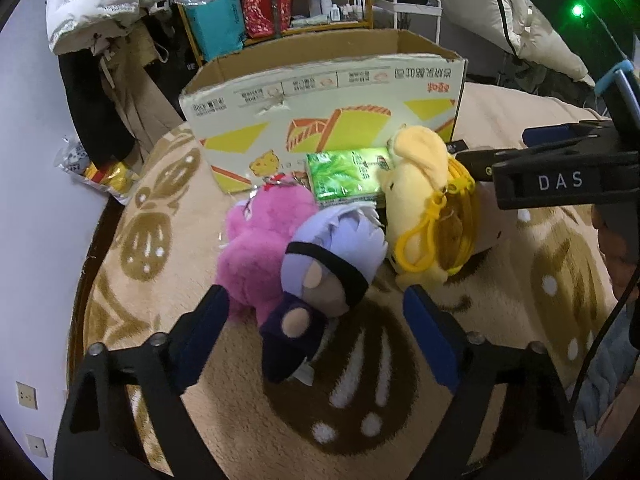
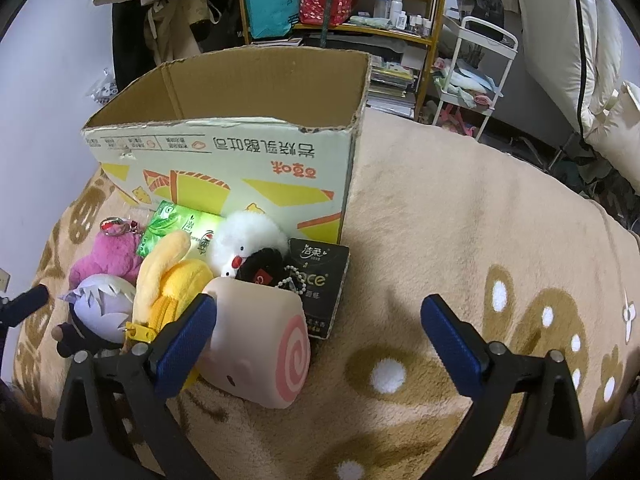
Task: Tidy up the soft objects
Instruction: 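Grasp the purple-haired doll with the left tool while the right tool grasps the pink roll cushion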
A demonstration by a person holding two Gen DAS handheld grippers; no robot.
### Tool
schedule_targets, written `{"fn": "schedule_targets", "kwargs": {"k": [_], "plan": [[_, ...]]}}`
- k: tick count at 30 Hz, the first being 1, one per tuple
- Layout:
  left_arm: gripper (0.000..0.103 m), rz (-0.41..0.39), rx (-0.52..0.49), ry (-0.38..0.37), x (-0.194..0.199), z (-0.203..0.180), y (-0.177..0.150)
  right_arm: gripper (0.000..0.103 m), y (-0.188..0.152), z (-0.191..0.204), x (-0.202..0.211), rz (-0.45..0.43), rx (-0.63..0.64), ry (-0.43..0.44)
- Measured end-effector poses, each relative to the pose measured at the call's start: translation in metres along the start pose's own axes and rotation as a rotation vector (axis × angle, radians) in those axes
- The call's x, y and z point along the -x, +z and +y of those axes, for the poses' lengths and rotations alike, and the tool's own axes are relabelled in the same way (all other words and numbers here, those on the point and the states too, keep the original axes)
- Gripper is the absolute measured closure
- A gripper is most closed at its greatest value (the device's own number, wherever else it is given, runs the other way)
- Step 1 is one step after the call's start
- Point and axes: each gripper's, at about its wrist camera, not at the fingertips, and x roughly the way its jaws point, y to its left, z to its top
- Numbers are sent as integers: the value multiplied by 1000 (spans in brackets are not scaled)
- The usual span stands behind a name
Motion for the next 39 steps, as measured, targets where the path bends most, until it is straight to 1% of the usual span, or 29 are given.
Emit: {"fn": "schedule_targets", "kwargs": {"k": [1, 2, 4, 7, 12, 20, 28, 30, 31, 32, 35, 37, 39], "plan": [[28, 8, 1, -12, -1, 0, 0, 0, 0, 1, -1, 3, 1, 1], [40, 21, 7, -41, -2, 1, 0, 0, 0, 1, -2, 4, 1, 3], [50, 40, 23, -85, -5, 5, 0, 0, -2, 0, -1, 8, 1, 4], [58, 42, 22, -87, -6, 8, 0, 0, -3, -1, -2, 14, -1, 11], [61, 41, 37, -102, -7, 11, 1, 0, -3, -1, -4, 22, 5, 18], [60, 61, 44, -101, -11, 13, 0, 1, -7, 2, -8, 54, 19, 28], [60, 73, 13, -71, -17, 9, -2, 1, -10, 3, -11, 81, 24, 39], [60, 82, 16, -66, -18, 9, -2, 5, -10, 3, -12, 91, 19, 54], [60, 96, 16, -58, -21, 9, -2, 10, -11, 1, -12, 97, 17, 65], [60, 106, 13, -51, -22, 9, -3, 12, -11, 2, -13, 106, 13, 76], [60, 122, -6, -20, -27, 6, -6, 12, -13, 1, -18, 146, -22, 93], [60, 117, -14, -11, -26, 5, -7, 13, -14, -2, -21, 168, -50, 110], [61, 118, -13, -10, -24, 4, -7, 20, -14, -1, -21, 171, -49, 120]]}}
